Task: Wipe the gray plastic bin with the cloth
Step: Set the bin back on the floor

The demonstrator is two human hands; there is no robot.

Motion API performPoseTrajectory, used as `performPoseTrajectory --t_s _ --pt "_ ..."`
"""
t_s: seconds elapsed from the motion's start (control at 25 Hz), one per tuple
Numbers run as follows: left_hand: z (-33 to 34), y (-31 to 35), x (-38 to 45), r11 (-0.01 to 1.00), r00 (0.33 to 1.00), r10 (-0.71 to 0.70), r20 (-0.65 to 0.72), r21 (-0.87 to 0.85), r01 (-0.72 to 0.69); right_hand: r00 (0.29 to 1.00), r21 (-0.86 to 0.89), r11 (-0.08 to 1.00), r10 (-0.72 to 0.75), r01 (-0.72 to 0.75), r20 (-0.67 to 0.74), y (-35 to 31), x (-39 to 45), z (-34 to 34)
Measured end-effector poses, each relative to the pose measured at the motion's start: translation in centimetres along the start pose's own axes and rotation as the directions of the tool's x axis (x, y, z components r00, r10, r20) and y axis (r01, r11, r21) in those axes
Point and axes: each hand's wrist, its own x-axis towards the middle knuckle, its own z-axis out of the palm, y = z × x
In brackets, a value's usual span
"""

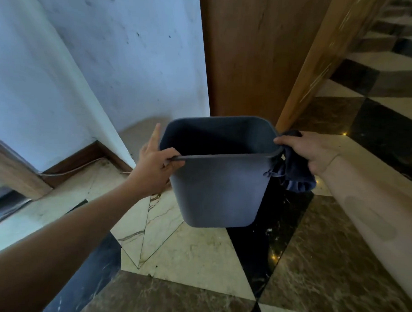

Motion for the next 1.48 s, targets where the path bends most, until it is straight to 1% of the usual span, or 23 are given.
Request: performPoseTrajectory --t_s 0.08,0.12,0.2,0.28,0.32,0.36,0.48,0.6,0.64,0.68,0.8,0.84,0.92,1.0,1.08,1.16,1.24,1.28,1.32,1.36,1.4,1.44,1.48 --pt "0.8 -0.2 -0.4 0.965 0.986 -0.166 0.033 -0.199 0.169 1.000 0.015 1.000 -0.011 0.012 -0.024 0.5 0.3 0.5" --pt "1.0 -0.4 -0.4 0.924 0.973 -0.223 0.049 -0.308 0.228 0.999 0.003 1.000 -0.020 0.020 -0.042 0.9 0.5 0.7" --pt "1.3 -1.2 -0.6 0.777 0.948 -0.302 0.103 -0.549 0.308 0.994 -0.048 0.997 -0.070 0.066 -0.084 1.8 0.7 0.9" --pt "1.6 -2.0 -0.5 0.600 0.925 -0.337 0.175 -0.717 0.354 0.984 -0.097 0.989 -0.124 0.112 -0.128 2.6 0.8 1.0" --pt "1.8 -2.1 -0.4 0.541 0.917 -0.349 0.194 -0.757 0.367 0.981 -0.119 0.986 -0.134 0.117 -0.144 3.0 0.7 1.1" --pt "2.2 -2.4 -0.4 0.510 0.910 -0.367 0.195 -0.776 0.372 0.978 -0.140 0.984 -0.134 0.113 -0.157 3.5 0.6 1.2" --pt "3.1 -2.7 -0.2 0.444 0.891 -0.433 0.138 -0.827 0.344 0.968 -0.146 0.982 -0.146 0.118 -0.202 5.4 0.6 1.8" --pt "3.3 -2.4 0.2 0.427 0.906 -0.406 0.122 -0.850 0.307 0.966 -0.103 0.988 -0.137 0.117 -0.220 6.0 1.0 2.2" --pt "3.4 -2.4 0.3 0.433 0.913 -0.391 0.117 -0.852 0.295 0.967 -0.106 0.988 -0.135 0.114 -0.217 5.9 1.2 2.3" --pt "3.6 -2.6 0.4 0.468 0.925 -0.367 0.102 -0.839 0.279 0.967 -0.120 0.985 -0.146 0.123 -0.210 5.7 1.4 2.3" --pt "4.3 -2.8 0.4 0.623 0.956 -0.283 0.083 -0.741 0.249 0.960 -0.182 0.970 -0.199 0.164 -0.197 5.3 1.9 2.6" --pt "4.6 -3.0 0.4 0.680 0.960 -0.268 0.080 -0.690 0.247 0.957 -0.207 0.964 -0.210 0.169 -0.198 5.2 2.0 2.6" --pt "4.9 -3.6 0.5 0.809 0.967 -0.239 0.088 -0.532 0.248 0.951 -0.272 0.947 -0.231 0.172 -0.203 5.2 2.2 2.8" --pt "5.2 -4.3 0.3 0.887 0.968 -0.228 0.105 -0.388 0.251 0.942 -0.318 0.930 -0.259 0.183 -0.215 5.4 2.3 2.9" --pt "5.7 -5.0 0.0 0.925 0.969 -0.215 0.121 -0.295 0.242 0.934 -0.319 0.927 -0.277 0.198 -0.224 5.7 2.1 2.9" --pt "6.1 -5.5 0.0 0.943 0.973 -0.195 0.123 -0.249 0.221 0.934 -0.321 0.924 -0.284 0.206 -0.218 5.8 2.0 2.9" --pt "6.2 -5.5 0.1 0.940 0.979 -0.172 0.110 -0.280 0.197 0.929 -0.351 0.916 -0.287 0.196 -0.232 5.8 1.6 2.8" --pt "6.1 -5.4 0.1 0.934 0.983 -0.162 0.091 -0.307 0.182 0.914 -0.361 0.915 -0.290 0.179 -0.282 5.7 1.3 2.7" --pt "5.9 -5.3 0.1 0.937 0.987 -0.150 0.060 -0.309 0.161 0.885 -0.344 0.923 -0.298 0.171 -0.358 5.5 0.8 2.6" --pt "5.5 -5.0 0.0 0.950 0.989 -0.144 0.018 -0.277 0.143 0.850 -0.298 0.935 -0.312 0.195 -0.424 5.1 0.0 2.5" --pt "5.0 -4.4 -0.1 0.966 0.988 -0.147 -0.038 -0.220 0.135 0.821 -0.238 0.939 -0.334 0.248 -0.462 4.5 -0.8 2.3" --pt "4.4 -3.6 -0.1 0.980 0.983 -0.139 -0.119 -0.159 0.119 0.813 -0.161 0.937 -0.349 0.310 -0.467 3.6 -1.7 2.3" --pt "3.8 -2.4 -0.1 0.992 0.972 -0.091 -0.217 -0.108 0.069 0.824 -0.055 0.930 -0.349 0.364 -0.446 2.5 -2.6 2.5"
